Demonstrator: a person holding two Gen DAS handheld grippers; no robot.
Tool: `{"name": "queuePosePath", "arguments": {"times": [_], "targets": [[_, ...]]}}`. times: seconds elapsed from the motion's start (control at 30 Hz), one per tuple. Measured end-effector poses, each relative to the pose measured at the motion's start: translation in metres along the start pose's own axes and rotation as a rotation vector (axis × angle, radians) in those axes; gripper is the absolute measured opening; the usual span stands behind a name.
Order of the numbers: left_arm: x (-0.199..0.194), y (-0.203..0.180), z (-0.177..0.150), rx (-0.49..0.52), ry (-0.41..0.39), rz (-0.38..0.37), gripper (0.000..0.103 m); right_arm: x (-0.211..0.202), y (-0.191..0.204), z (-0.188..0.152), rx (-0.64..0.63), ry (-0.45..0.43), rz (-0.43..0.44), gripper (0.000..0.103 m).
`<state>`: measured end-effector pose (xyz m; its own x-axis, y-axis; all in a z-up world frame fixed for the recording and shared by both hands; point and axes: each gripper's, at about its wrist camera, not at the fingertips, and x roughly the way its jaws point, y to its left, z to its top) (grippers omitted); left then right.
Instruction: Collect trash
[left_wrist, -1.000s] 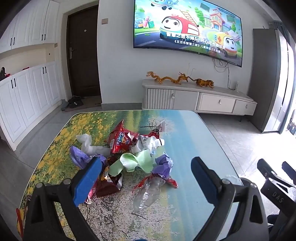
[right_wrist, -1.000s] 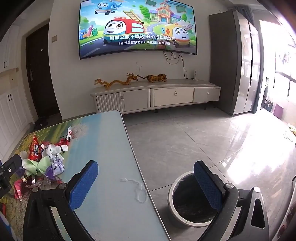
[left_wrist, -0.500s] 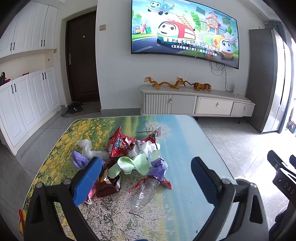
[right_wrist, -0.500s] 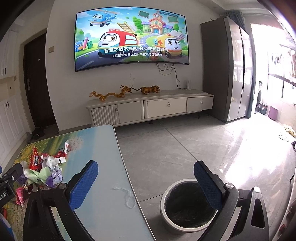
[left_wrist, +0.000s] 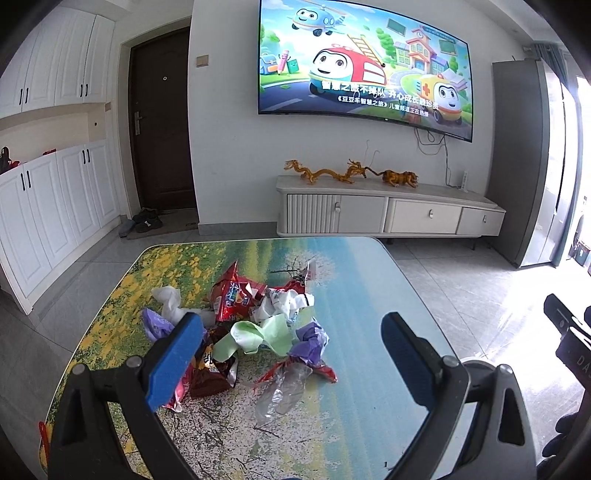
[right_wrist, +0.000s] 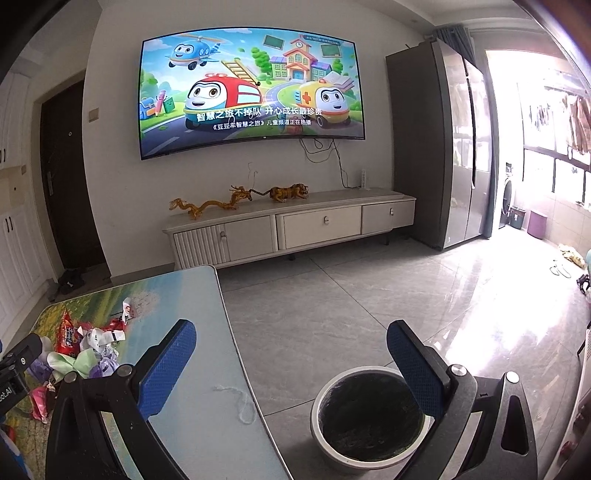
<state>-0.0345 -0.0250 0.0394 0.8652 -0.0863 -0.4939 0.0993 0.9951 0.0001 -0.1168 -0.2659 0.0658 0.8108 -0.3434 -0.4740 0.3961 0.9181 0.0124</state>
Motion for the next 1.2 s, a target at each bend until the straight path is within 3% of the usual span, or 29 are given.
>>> {"name": "queuePosePath", "arguments": {"times": [0.53, 0.77, 1.0, 1.13, 1.17, 1.2], "targets": [[-0.001, 0.004, 0.009, -0.004, -0.016, -0.04, 0.101, -0.003, -0.001, -0.004, -0.004, -0.04, -0.022, 0.103], [0.006, 0.02, 0.005, -0.008, 0.009, -0.049, 0.101, 0.004, 0.006, -0.004, -0.033, 0.004, 0.017, 0.103], [0.024, 0.064, -0.012, -0.046, 0.093, -0.023, 0.1, 0.02, 0.038, -0.009, -0.079, 0.109, 0.213, 0.103], [0.036, 0.099, -0.03, -0.081, 0.17, 0.008, 0.096, 0.035, 0.072, -0.019, -0.119, 0.215, 0.378, 0.099], [0.041, 0.109, -0.036, -0.096, 0.198, 0.012, 0.094, 0.037, 0.081, -0.023, -0.127, 0.326, 0.518, 0.096], [0.044, 0.116, -0.04, -0.106, 0.219, 0.011, 0.091, 0.04, 0.09, -0.026, -0.127, 0.354, 0.561, 0.091]]}}
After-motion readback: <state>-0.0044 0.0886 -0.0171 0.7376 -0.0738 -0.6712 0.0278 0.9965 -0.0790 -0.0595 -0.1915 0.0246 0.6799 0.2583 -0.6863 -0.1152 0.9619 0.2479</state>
